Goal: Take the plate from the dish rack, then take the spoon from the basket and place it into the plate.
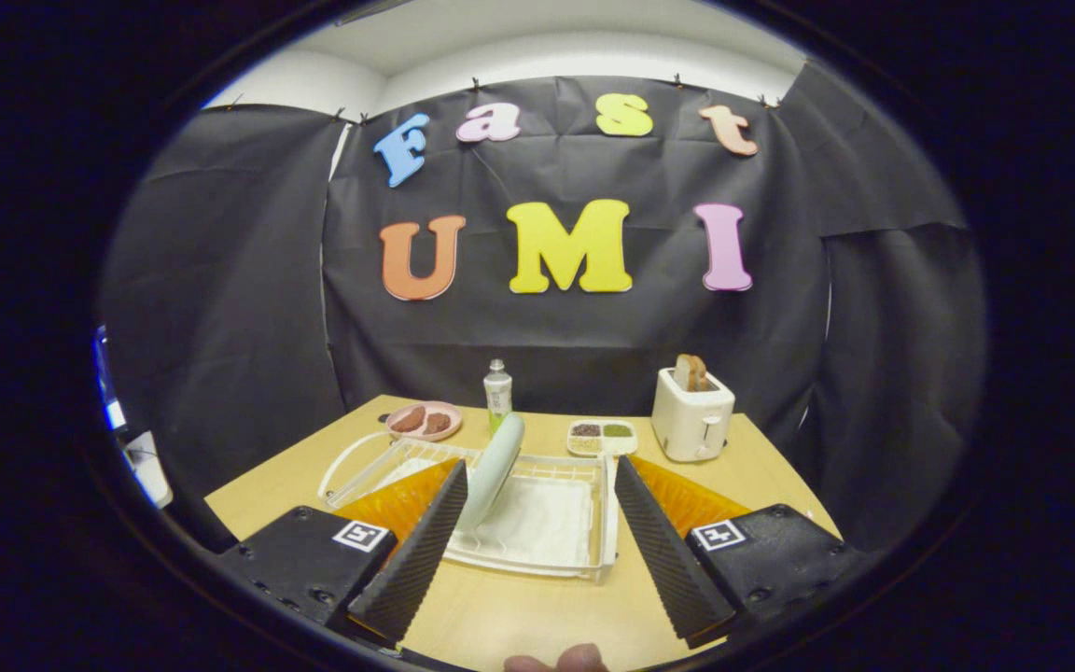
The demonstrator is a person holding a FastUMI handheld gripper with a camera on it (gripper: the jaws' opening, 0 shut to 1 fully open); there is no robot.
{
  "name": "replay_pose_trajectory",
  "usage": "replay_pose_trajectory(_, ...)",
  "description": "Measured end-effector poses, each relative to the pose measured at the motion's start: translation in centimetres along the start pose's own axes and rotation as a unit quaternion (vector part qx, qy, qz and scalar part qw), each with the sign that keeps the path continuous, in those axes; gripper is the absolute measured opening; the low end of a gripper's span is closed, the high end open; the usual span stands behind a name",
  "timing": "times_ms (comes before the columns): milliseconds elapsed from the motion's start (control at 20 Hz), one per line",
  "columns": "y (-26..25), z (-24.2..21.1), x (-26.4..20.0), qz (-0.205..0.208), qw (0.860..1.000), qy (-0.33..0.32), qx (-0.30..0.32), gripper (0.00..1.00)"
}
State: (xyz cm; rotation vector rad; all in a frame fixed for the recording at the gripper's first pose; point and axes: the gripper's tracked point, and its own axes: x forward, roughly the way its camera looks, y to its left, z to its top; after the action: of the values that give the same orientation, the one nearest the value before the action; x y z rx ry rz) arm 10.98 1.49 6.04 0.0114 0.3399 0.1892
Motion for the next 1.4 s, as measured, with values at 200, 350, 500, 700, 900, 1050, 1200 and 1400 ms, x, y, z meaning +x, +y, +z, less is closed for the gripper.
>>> replay_pose_trajectory(200, 1.9, 3.0, 3.2, 0.03, 0.998, 0.059, 0.015, 1.0)
replay_pose_trajectory(350, 2.1, 4.8, 6.4, 0.017, 0.996, 0.084, 0.005, 1.0)
replay_pose_trajectory(500, 3.0, 3.8, 9.8, 0.013, 0.992, 0.123, 0.0, 1.0)
replay_pose_trajectory(700, 4.3, 2.1, 14.0, 0.004, 0.984, 0.178, 0.009, 1.0)
replay_pose_trajectory(900, 5.1, -0.5, 18.1, 0.0, 0.973, 0.231, 0.02, 1.0)
replay_pose_trajectory(1050, 5.3, -2.8, 19.8, -0.006, 0.963, 0.269, 0.029, 1.0)
replay_pose_trajectory(1200, 5.6, -4.2, 21.0, -0.012, 0.956, 0.291, 0.034, 0.97)
replay_pose_trajectory(1400, 6.1, -5.7, 22.2, -0.019, 0.947, 0.317, 0.057, 0.79)
